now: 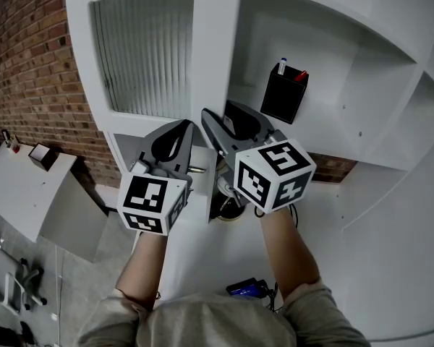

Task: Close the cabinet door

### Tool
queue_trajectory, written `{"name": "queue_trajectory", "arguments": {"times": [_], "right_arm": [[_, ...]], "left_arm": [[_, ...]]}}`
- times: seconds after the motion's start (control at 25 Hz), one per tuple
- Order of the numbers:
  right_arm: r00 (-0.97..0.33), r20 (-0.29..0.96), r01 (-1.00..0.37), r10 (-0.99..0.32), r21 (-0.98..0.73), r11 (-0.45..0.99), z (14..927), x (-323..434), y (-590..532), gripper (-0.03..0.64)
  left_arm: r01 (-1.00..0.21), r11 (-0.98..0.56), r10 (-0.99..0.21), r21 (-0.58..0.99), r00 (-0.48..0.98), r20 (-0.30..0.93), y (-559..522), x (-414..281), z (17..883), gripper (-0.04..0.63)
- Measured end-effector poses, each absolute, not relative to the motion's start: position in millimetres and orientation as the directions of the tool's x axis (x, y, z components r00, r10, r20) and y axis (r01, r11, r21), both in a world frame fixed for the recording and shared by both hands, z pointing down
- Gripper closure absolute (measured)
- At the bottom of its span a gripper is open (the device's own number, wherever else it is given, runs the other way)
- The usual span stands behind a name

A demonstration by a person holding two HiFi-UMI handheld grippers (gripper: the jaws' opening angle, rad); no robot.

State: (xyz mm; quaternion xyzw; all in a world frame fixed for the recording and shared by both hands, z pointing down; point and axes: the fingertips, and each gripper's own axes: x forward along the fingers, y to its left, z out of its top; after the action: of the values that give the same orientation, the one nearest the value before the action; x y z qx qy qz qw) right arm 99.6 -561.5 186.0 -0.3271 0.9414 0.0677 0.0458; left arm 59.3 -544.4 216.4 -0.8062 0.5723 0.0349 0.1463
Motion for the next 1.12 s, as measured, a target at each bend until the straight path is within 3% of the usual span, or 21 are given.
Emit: {"name": "queue_trajectory", "arguments": {"times": [0.6, 0.92, 1.12], "right_arm": [[-0.699, -0.166, -0.715, -0.696, 0.117, 0.69, 190, 110, -574, 0.48], [-0.575, -0.192, -0.818, -0.795, 0.154, 0.554, 195, 114, -569, 0.49], [-0.521, -0.2, -0.854, -0.83, 0.129, 0.504, 196, 120, -566, 0.556]], "left_arm": [[-0.935, -0.301, -0.912, -0.188, 0.34, -0.229, -559, 59, 217, 0.589], [-0.927, -0.329, -0.909, -0.179, 0.362, -0.205, -562, 57, 217, 0.589], [-0.924, -0.341, -0.906, -0.17, 0.372, -0.201, -561, 56, 218, 0.589]]}}
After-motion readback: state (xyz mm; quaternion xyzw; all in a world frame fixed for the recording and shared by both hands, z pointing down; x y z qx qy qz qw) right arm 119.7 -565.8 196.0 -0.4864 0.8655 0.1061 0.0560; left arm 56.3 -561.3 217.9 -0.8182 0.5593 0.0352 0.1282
